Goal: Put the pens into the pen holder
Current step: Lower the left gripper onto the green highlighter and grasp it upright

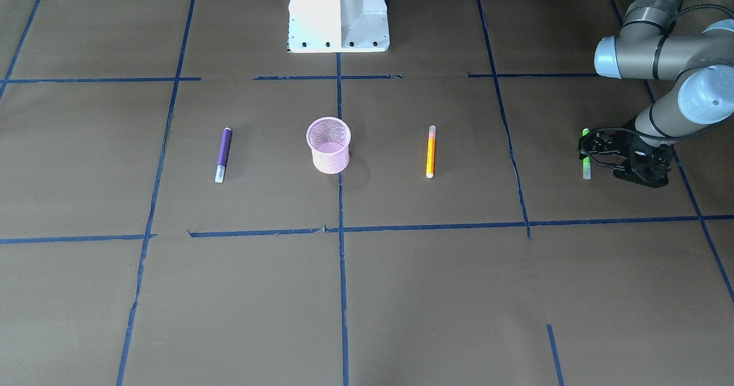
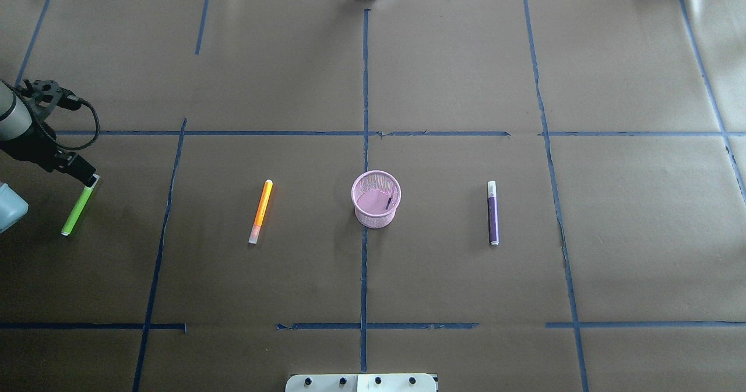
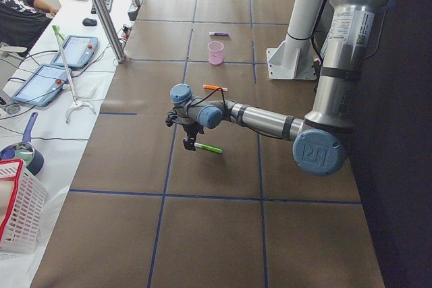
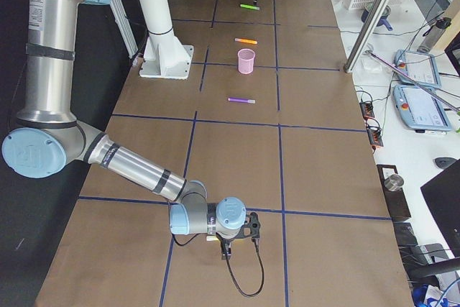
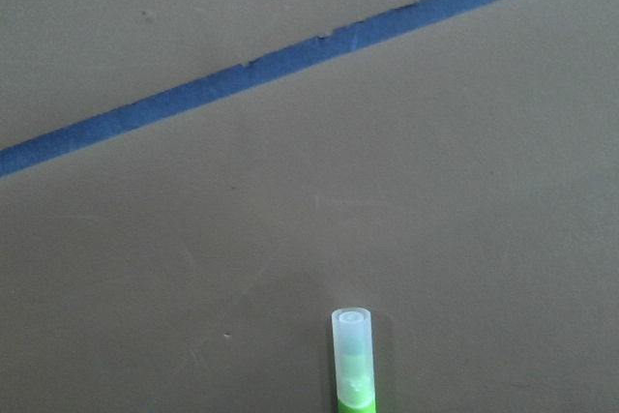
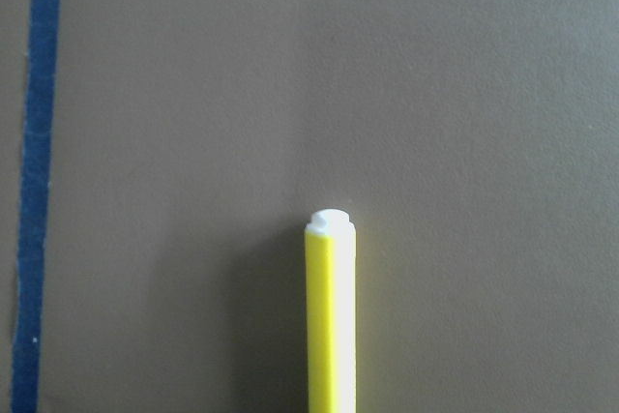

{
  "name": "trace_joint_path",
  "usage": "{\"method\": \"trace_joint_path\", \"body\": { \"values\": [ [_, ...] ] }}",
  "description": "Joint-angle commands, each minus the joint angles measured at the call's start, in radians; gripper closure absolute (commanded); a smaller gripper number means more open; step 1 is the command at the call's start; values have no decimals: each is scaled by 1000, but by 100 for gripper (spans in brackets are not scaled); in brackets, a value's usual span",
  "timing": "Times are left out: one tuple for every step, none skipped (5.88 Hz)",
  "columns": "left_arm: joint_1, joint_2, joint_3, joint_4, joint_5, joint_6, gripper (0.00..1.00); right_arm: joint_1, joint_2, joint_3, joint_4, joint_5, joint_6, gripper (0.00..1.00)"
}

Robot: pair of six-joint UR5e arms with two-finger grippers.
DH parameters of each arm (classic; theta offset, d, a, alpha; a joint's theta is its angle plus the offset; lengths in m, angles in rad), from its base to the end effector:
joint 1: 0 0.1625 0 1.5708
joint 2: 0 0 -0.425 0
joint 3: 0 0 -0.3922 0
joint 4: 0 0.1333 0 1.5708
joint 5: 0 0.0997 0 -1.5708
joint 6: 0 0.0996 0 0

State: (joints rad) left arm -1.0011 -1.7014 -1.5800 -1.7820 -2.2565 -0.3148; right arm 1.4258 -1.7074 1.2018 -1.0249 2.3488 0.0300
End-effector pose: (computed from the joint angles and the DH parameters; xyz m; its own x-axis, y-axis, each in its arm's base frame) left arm 0.2450 -0.5127 0.5673 0.6649 0.3265 -0.6718 -0.3162 0.9379 0.1428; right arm 0.0067 -0.3928 0.8404 0.7048 -0.1012 0.7022 0.1233 0.9922 0.0192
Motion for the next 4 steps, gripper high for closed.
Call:
{"method": "trace_joint_path", "body": {
  "values": [
    [12,-6,50,-42,0,0,0,-5,0,-1,2,1,2,0],
    [13,-7,78,-95,-2,-7,0,-5,3,1,3,1,2,0],
    [13,-15,66,-94,-6,-7,0,-7,6,1,2,1,4,0],
    [15,-20,64,-93,1,3,0,-7,6,1,2,1,4,0]
  ]
}}
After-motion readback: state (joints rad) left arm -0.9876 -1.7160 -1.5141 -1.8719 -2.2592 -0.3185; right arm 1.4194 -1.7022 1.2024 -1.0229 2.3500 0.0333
